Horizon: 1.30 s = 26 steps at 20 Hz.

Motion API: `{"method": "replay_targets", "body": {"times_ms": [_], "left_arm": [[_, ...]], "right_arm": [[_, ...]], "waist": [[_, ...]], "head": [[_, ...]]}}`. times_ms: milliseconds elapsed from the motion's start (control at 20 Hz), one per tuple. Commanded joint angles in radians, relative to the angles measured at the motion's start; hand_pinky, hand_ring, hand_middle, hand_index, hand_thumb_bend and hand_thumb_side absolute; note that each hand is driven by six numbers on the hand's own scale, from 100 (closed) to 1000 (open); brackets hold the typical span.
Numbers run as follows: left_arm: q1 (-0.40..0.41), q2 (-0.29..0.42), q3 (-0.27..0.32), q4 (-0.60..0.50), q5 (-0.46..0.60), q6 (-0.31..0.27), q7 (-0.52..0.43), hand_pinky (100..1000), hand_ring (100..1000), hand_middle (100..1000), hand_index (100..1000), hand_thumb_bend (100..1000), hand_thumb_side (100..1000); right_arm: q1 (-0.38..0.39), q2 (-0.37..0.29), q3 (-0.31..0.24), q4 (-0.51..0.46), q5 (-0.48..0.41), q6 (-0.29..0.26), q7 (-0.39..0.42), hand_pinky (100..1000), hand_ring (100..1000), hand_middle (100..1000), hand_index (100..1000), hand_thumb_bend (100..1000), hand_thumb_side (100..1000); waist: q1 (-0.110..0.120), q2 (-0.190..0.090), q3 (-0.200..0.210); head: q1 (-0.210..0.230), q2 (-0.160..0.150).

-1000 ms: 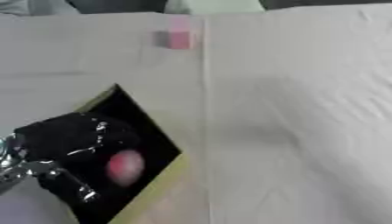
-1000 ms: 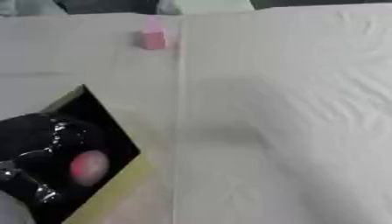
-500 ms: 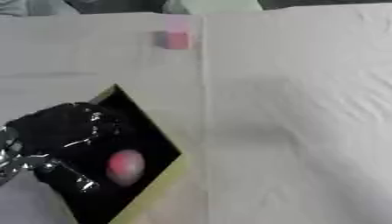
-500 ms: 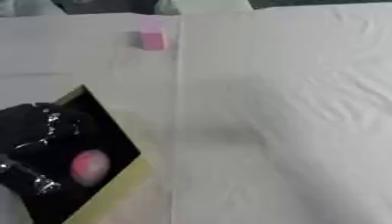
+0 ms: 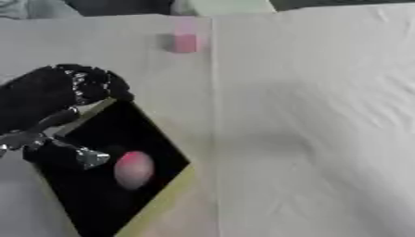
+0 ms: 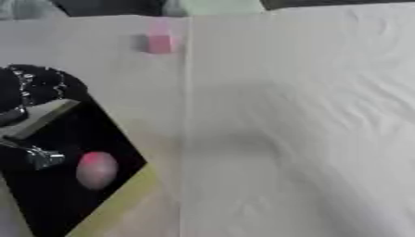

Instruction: Pick up objects on the table and place them in the box.

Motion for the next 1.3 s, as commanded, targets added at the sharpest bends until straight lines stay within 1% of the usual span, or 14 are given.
{"method": "replay_targets", "body": {"times_ms": [50, 250, 350, 450, 550, 600, 700, 850, 950, 1100, 1300], "left_arm": [[-0.03, 0.036, 0.054, -0.014, 0.02, 0.027, 0.024, 721, 783, 766, 841, 509, 438], [-0.08, 0.023, 0.089, -0.014, 0.066, 0.08, -0.005, 742, 793, 778, 855, 545, 512], [-0.11, 0.014, 0.097, -0.014, 0.093, 0.107, -0.027, 765, 812, 794, 869, 563, 529], [-0.138, 0.008, 0.101, -0.014, 0.118, 0.127, -0.053, 767, 814, 796, 871, 566, 530], [-0.151, 0.006, 0.106, -0.014, 0.134, 0.136, -0.075, 767, 814, 796, 871, 566, 530], [-0.16, 0.0, 0.111, -0.014, 0.141, 0.141, -0.085, 791, 825, 805, 884, 590, 541], [-0.195, -0.015, 0.118, -0.01, 0.161, 0.163, -0.11, 793, 828, 808, 884, 591, 538], [-0.246, -0.036, 0.113, 0.001, 0.173, 0.196, -0.151, 793, 831, 810, 886, 591, 538], [-0.281, -0.055, 0.109, 0.02, 0.17, 0.203, -0.178, 793, 831, 811, 888, 593, 542], [-0.335, -0.088, 0.1, 0.071, 0.16, 0.199, -0.203, 794, 832, 813, 890, 597, 547], [-0.409, -0.141, 0.091, 0.161, 0.142, 0.191, -0.231, 798, 837, 818, 900, 615, 556]], "right_arm": [[-0.005, -0.024, -0.012, -0.016, 0.008, -0.001, -0.005, 780, 746, 657, 781, 415, 977], [-0.006, -0.026, -0.01, -0.016, 0.008, -0.001, -0.003, 780, 747, 657, 781, 415, 977], [-0.007, -0.027, -0.01, -0.016, 0.008, -0.001, -0.003, 780, 747, 657, 781, 417, 977], [-0.007, -0.029, -0.008, -0.016, 0.008, 0.0, -0.001, 780, 747, 657, 781, 417, 977], [-0.007, -0.029, -0.008, -0.016, 0.008, 0.0, -0.001, 780, 747, 657, 781, 417, 977], [-0.008, -0.03, -0.007, -0.016, 0.007, 0.0, 0.0, 780, 747, 656, 781, 424, 976], [-0.011, -0.032, -0.004, -0.016, 0.007, 0.001, 0.003, 779, 747, 656, 781, 425, 976], [-0.012, -0.034, -0.002, -0.016, 0.007, 0.002, 0.006, 780, 747, 656, 780, 431, 974], [-0.015, -0.035, 0.0, -0.016, 0.006, 0.002, 0.008, 780, 747, 655, 780, 430, 974], [-0.021, -0.036, 0.004, -0.016, 0.005, 0.002, 0.013, 780, 747, 655, 780, 437, 973], [-0.032, -0.038, 0.008, -0.016, 0.003, 0.0, 0.018, 780, 747, 655, 780, 439, 974]], "waist": [[0.001, -0.024, 0.0], [0.005, -0.025, -0.005], [0.008, -0.026, -0.009], [0.01, -0.026, -0.012], [0.011, -0.026, -0.012], [0.014, -0.025, -0.016], [0.019, -0.022, -0.021], [0.022, -0.017, -0.022], [0.023, -0.012, -0.017], [0.022, -0.004, -0.011], [0.021, 0.005, -0.016]], "head": [[-0.004, -0.004], [-0.001, -0.007], [0.001, -0.006], [0.002, -0.006], [0.001, -0.005], [0.007, -0.006], [0.016, -0.01], [0.023, -0.015], [0.03, -0.019], [0.037, -0.027], [0.055, -0.04]]}}
